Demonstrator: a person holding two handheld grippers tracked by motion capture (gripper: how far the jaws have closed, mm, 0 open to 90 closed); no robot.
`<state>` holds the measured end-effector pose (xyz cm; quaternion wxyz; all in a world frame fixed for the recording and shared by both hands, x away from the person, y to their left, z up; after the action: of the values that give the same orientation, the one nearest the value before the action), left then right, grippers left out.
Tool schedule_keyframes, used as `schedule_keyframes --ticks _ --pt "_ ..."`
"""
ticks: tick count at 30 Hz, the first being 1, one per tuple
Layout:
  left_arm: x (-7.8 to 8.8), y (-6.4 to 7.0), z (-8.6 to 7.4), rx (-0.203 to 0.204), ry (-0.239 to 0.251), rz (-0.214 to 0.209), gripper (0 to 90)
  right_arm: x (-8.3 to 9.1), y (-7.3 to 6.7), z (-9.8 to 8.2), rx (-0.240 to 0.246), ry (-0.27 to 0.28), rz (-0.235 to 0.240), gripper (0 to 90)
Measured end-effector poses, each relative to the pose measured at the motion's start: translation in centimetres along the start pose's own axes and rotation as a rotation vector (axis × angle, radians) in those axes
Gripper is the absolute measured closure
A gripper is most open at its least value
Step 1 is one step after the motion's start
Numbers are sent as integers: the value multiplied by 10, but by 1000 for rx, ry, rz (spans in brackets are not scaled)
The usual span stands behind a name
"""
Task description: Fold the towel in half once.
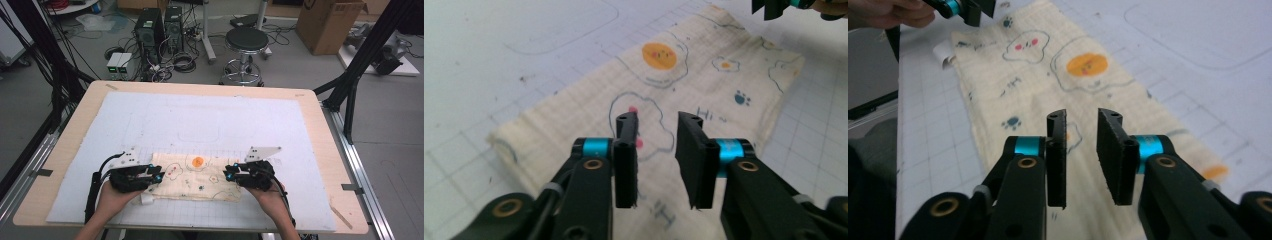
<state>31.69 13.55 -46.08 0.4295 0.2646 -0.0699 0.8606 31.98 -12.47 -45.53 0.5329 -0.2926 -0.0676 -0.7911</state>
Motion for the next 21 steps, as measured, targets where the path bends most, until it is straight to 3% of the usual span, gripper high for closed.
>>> schedule_keyframes --ticks 4,8,10,19,21 --pt "-19 -5 10 -16 -18 5 844 -14 7 13 11 -4 18 869" --pt "-34 -17 14 -6 -31 33 866 -32 16 22 -20 -9 34 878" --pt "-41 -24 13 0 -48 56 870 -41 23 24 -24 -22 18 880" --pt "-53 -50 -1 64 -122 100 872 -66 49 5 -91 -120 -18 880" --pt "-51 -51 -1 55 -128 109 872 -65 50 3 -99 -121 -17 880"
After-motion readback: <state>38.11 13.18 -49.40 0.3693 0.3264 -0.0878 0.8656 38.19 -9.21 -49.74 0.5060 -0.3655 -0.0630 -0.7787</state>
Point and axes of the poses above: each handheld gripper's, and its own axes: x roughly backward along the jaws, z roughly out of its top, y roughly to its right, the point moved 8 cm from there along -x, roughly forward along the jaws, and after that the axes turned 4 degrees about z, right-handed, at the moved point
